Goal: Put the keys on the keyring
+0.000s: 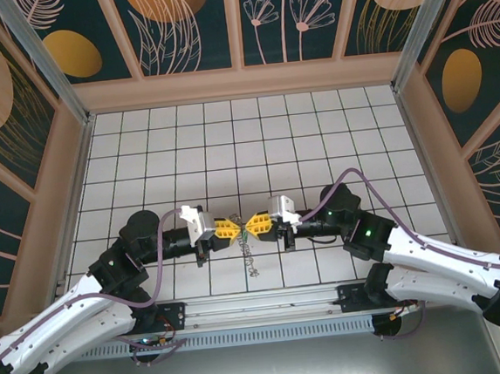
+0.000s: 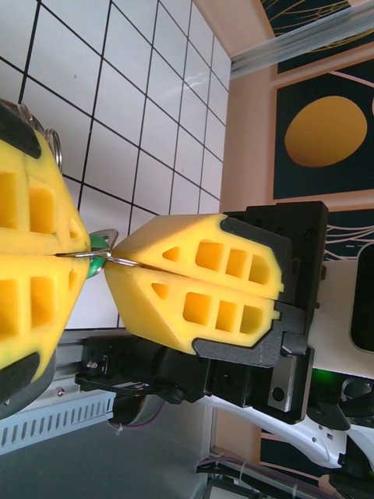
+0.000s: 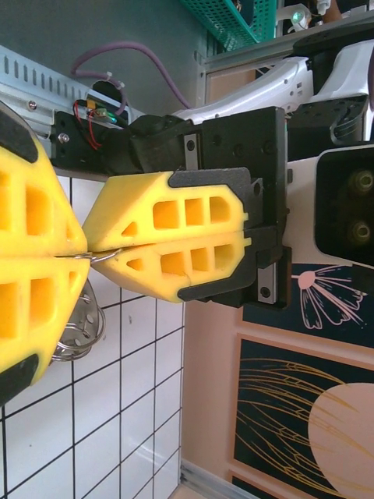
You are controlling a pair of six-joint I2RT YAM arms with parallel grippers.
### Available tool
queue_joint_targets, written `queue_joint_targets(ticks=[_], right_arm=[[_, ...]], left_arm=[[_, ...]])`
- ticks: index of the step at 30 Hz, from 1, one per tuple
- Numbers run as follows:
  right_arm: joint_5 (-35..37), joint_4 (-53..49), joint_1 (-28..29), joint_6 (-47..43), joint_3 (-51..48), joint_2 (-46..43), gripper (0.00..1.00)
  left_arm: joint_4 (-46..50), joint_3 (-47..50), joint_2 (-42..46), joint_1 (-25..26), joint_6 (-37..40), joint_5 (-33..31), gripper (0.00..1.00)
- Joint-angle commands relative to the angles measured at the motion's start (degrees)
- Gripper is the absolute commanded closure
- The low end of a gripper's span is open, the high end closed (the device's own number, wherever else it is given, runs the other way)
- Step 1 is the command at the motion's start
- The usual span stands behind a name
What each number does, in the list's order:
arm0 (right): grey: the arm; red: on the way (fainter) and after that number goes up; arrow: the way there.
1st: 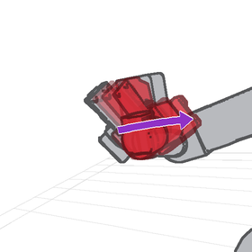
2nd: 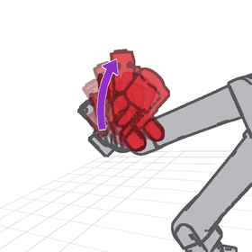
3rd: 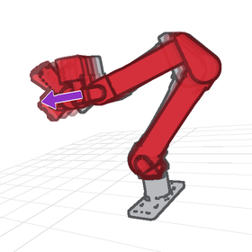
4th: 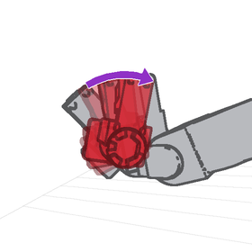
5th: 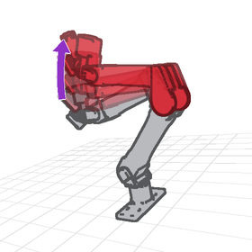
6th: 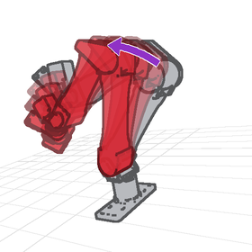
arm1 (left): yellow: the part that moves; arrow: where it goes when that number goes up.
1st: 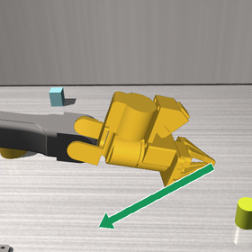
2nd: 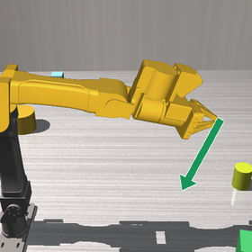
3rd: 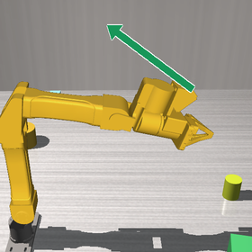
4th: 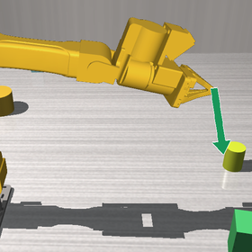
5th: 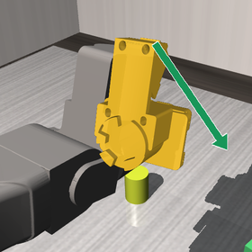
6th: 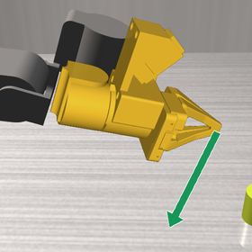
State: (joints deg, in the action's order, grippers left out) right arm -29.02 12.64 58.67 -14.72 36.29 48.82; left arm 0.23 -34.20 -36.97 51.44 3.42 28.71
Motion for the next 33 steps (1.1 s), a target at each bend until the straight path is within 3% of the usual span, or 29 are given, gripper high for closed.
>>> queue_joint_targets(ticks=[1, 13, 33], right_arm=[[0.0, 2.1, 0.4, -0.4, 2.0, 0.3, 1.0], [1.9, 1.1, 0.2, 0.0, 1.0, -2.6, 1.0], [-0.9, 1.8, 0.1, 0.1, 1.0, -1.3, 1.0]], left_arm=[[-2.3, -1.1, 0.3, 0.1, 0.9, 1.8, 1.0], [-2.2, -1.1, 0.4, 0.1, 1.0, 1.9, 1.0], [-2.2, -1.1, 0.5, 0.1, 0.8, 1.6, 1.0]])
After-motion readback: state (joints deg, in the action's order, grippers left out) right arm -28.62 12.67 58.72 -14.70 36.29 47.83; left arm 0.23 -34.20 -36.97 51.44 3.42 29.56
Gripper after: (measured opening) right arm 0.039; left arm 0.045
